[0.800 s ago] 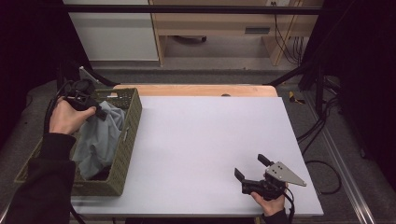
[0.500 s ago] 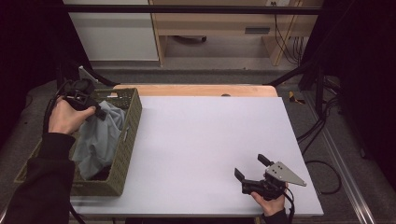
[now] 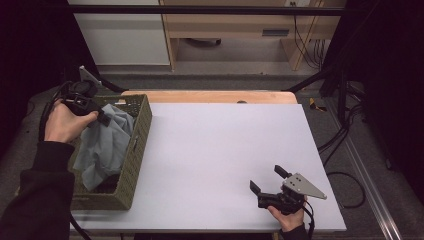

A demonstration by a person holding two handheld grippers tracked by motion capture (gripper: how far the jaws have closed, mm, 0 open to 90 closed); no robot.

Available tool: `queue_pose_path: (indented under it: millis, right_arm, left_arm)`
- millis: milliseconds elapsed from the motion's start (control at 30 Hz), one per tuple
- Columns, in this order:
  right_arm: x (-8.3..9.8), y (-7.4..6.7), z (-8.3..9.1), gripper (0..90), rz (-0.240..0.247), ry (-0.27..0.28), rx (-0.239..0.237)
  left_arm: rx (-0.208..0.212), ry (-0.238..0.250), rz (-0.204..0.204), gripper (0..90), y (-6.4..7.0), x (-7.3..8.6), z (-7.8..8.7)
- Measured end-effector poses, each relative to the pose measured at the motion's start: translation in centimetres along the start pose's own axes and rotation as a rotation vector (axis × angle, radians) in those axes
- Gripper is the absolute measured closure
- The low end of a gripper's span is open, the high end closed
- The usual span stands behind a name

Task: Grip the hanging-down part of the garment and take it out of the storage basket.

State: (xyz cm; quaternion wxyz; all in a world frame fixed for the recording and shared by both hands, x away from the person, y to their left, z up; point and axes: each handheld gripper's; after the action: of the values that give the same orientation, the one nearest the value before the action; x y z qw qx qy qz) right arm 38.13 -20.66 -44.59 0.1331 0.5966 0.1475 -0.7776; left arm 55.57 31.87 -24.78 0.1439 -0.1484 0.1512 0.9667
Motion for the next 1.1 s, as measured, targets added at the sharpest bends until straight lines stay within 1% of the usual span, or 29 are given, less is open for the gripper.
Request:
queue_pose_path:
  millis: [67,167,200,233,267,300,333,367,500,533,567,600,633,733,767,867,900,967,1100]
  right_arm:
    - [0.0,0.0,0.0,0.5,0.0,-0.001,-0.003]
    - [0.0,0.0,0.1,0.5,0.001,0.0,-0.003]
    - [0.0,0.0,0.0,0.5,-0.002,-0.002,-0.002]
    - [0.0,0.0,0.0,0.5,0.001,-0.001,-0.001]
    - [0.0,0.0,0.0,0.5,0.001,-0.001,-0.001]
    - [0.0,0.0,0.0,0.5,0.002,-0.005,-0.005]
    - [0.0,0.0,0.0,0.5,0.002,-0.005,-0.005]
    - [0.0,0.0,0.0,0.5,0.001,-0.007,-0.003]
    - [0.0,-0.2,-0.1,0.5,-0.001,-0.007,-0.01]
    - [0.0,-0.2,-0.2,0.5,0.002,-0.005,-0.011]
    - [0.0,-0.2,-0.2,0.5,0.002,-0.005,-0.011]
    - [0.0,-0.2,-0.2,0.6,-0.001,-0.007,-0.009]
    - [0.0,-0.2,-0.2,0.6,-0.002,-0.007,-0.01]
    - [-0.1,-0.2,-0.2,0.7,0.002,-0.01,-0.017]
    - [-0.2,-0.3,-0.3,0.7,-0.005,-0.008,-0.021]
    - [-0.3,-0.5,-0.4,0.8,-0.005,-0.007,-0.027]
    - [-0.4,-0.6,-0.5,0.8,0.002,-0.005,-0.034]
    - [-0.5,-0.7,-0.6,0.9,0.001,-0.004,-0.038]
    - [-1.0,-1.4,-1.3,0.9,0.004,-0.006,-0.072]
  left_arm:
    - [-0.003,0.001,-0.005,83.7,0.1,0.0,0.3]
    - [-0.008,0.016,-0.01,83.8,0.4,0.0,1.2]
    - [-0.014,0.027,-0.014,83.8,0.6,0.0,1.9]
    - [-0.014,0.027,-0.014,83.8,0.6,0.0,1.9]
    - [-0.019,0.028,-0.018,83.8,0.7,0.0,2.4]
    - [-0.024,0.04,-0.021,83.8,1.0,0.0,3.1]
    - [-0.024,0.04,-0.021,83.8,1.0,0.0,3.1]
    - [-0.027,0.052,-0.024,83.8,1.2,0.0,3.8]
    - [-0.038,0.076,-0.036,83.8,1.8,-0.1,5.5]
    - [-0.046,0.084,-0.039,83.8,2.1,-0.2,6.3]
    - [-0.046,0.084,-0.039,83.8,2.1,-0.2,6.3]
    - [-0.051,0.093,-0.044,83.8,2.4,-0.2,7.1]
    - [-0.051,0.093,-0.044,83.8,2.4,-0.2,7.1]
    - [-0.054,0.106,-0.05,83.8,2.9,-0.4,8.1]
    - [-0.056,0.106,-0.053,83.8,3.1,-0.5,8.3]
    - [-0.065,0.114,-0.065,83.8,3.7,-0.7,9.0]
    - [-0.066,0.117,-0.07,83.9,3.9,-0.9,9.4]
    - [-0.07,0.122,-0.071,83.8,4.0,-1.0,9.7]
    - [-0.072,0.128,-0.076,83.9,4.3,-1.1,10.3]
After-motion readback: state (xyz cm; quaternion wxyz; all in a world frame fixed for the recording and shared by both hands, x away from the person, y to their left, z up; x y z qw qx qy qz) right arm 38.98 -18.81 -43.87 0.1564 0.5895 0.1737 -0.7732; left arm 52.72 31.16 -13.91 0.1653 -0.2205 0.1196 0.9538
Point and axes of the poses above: each handheld gripper's, and its own axes: z roughly backward along the jaws, x roughly out of its underside, y roughly to its right, and after that the axes turned 9 degrees about x, right-handed
